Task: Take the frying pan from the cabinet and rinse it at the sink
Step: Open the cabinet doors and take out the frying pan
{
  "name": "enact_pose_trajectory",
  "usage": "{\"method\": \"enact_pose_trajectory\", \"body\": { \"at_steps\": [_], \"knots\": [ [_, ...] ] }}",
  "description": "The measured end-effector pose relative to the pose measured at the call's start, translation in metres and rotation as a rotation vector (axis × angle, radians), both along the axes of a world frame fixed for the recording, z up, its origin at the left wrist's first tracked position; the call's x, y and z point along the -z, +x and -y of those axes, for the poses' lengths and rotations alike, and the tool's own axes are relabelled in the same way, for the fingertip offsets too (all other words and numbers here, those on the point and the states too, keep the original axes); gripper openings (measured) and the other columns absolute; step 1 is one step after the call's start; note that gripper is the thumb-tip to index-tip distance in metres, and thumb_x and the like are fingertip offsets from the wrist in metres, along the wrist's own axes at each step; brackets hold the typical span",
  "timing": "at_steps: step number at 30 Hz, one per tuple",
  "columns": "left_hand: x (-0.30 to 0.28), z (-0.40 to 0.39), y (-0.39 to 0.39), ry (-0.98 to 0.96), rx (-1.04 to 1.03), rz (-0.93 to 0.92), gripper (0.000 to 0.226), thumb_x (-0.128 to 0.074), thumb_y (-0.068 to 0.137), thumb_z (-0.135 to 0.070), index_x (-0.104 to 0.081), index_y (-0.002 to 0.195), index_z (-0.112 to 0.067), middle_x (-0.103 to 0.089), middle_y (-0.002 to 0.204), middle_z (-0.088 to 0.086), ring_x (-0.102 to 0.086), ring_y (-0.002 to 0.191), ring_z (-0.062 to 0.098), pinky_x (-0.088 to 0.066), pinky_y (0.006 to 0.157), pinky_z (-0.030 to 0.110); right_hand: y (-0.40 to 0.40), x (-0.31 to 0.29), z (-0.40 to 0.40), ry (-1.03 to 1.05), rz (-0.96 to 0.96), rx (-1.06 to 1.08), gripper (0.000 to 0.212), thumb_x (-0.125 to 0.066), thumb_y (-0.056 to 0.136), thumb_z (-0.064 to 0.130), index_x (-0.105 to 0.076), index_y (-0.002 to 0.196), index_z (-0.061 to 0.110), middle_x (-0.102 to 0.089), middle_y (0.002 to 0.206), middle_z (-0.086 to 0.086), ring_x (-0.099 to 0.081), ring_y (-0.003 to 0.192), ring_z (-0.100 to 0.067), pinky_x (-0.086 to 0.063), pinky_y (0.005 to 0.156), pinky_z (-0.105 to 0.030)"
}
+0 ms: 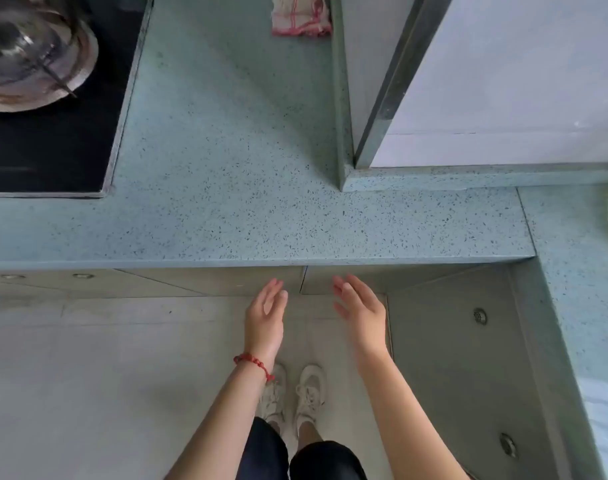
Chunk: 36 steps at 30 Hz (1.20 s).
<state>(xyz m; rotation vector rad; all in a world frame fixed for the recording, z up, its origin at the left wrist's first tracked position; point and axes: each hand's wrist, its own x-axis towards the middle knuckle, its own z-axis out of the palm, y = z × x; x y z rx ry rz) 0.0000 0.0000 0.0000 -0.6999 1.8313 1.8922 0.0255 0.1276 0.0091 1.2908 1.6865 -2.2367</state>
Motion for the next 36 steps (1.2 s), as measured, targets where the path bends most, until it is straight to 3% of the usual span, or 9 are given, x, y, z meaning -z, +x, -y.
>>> {"method": "enact_pose_trajectory", "body": {
  "at_steps": [6,9,12,17,22,25,28,32,36],
  "knots": [
    [0.017,-0.005,-0.032,0.447,-0.228,0.074,0.038,-0.041,0.09,0.002,-0.046,0.127,-0.004,-0.059,0.117,0.005,-0.056,0.109,0.021,-0.045,0.089,0.036,-0.03,0.02,0.001,-0.451,-0.16,0.296,0.029,-0.043,0.091,-0.007,-0.047,0.12,-0.002,-0.061,0.114,-0.019,-0.061,0.109,-0.03,-0.047,0.095,-0.036],
    [0.015,-0.007,-0.039,0.567,-0.254,0.079,0.032,-0.038,0.087,0.009,-0.059,0.097,-0.012,-0.068,0.098,-0.004,-0.058,0.105,0.016,-0.046,0.089,0.032,-0.036,0.023,0.002,-0.53,-0.204,0.308,0.025,-0.039,0.09,-0.01,-0.057,0.102,0.003,-0.064,0.103,-0.012,-0.063,0.1,-0.024,-0.048,0.095,-0.035],
    [0.018,-0.008,-0.04,0.623,-0.286,0.118,0.037,-0.036,0.085,0.012,-0.06,0.092,-0.015,-0.069,0.098,-0.002,-0.059,0.103,0.015,-0.045,0.093,0.031,-0.038,0.026,0.004,-0.558,-0.237,0.28,0.026,-0.039,0.09,-0.007,-0.059,0.103,0.004,-0.068,0.098,-0.009,-0.067,0.094,-0.019,-0.054,0.088,-0.028],
    [0.02,-0.001,-0.031,0.665,-0.319,0.156,0.041,-0.037,0.084,0.014,-0.065,0.075,-0.015,-0.076,0.08,0.001,-0.07,0.087,0.018,-0.054,0.084,0.032,-0.029,0.028,0.006,-0.565,-0.231,0.299,0.022,-0.039,0.09,-0.009,-0.058,0.096,0.001,-0.07,0.088,-0.012,-0.071,0.084,-0.02,-0.057,0.081,-0.028],
    [0.021,0.007,-0.005,0.562,-0.374,0.217,0.023,-0.045,0.085,0.009,-0.056,0.078,-0.01,-0.073,0.066,0.003,-0.071,0.066,0.014,-0.056,0.068,0.021,0.0,0.024,0.011,-0.473,-0.139,0.321,0.017,-0.045,0.09,-0.007,-0.054,0.082,0.005,-0.06,0.078,-0.009,-0.062,0.078,-0.02,-0.057,0.079,-0.027],
    [0.021,0.013,0.014,0.417,-0.389,0.236,0.015,-0.053,0.083,0.005,-0.056,0.077,-0.008,-0.064,0.066,0.005,-0.067,0.06,0.011,-0.053,0.058,0.017,0.024,0.023,0.014,-0.335,-0.068,0.324,0.018,-0.052,0.089,-0.001,-0.053,0.074,0.009,-0.054,0.069,-0.003,-0.054,0.068,-0.014,-0.05,0.066,-0.021],
    [0.02,0.019,0.036,0.245,-0.367,0.226,0.007,-0.061,0.081,0.0,-0.058,0.078,-0.007,-0.059,0.067,0.005,-0.061,0.059,0.009,-0.05,0.058,0.018,0.052,0.026,0.015,-0.149,0.014,0.281,0.018,-0.062,0.085,0.006,-0.053,0.069,0.011,-0.05,0.062,-0.001,-0.048,0.058,-0.011,-0.047,0.058,-0.017],
    [0.022,0.028,0.063,0.048,-0.375,0.194,0.013,-0.069,0.075,-0.003,-0.058,0.069,-0.008,-0.056,0.052,-0.002,-0.052,0.055,0.01,-0.044,0.059,0.022,0.079,0.026,0.014,0.071,0.097,0.189,0.034,-0.07,0.079,0.015,-0.042,0.06,0.015,-0.04,0.058,-0.001,-0.04,0.053,-0.013,-0.039,0.061,-0.023],
    [0.023,0.044,0.089,-0.061,-0.355,0.117,0.023,-0.07,0.073,-0.002,-0.053,0.059,-0.009,-0.049,0.033,-0.011,-0.044,0.035,0.002,-0.038,0.044,0.015,0.092,0.021,0.011,0.176,0.13,0.111,0.034,-0.066,0.08,0.014,-0.039,0.06,0.016,-0.038,0.059,-0.001,-0.039,0.052,-0.014,-0.036,0.043,-0.009]
  ]
}}
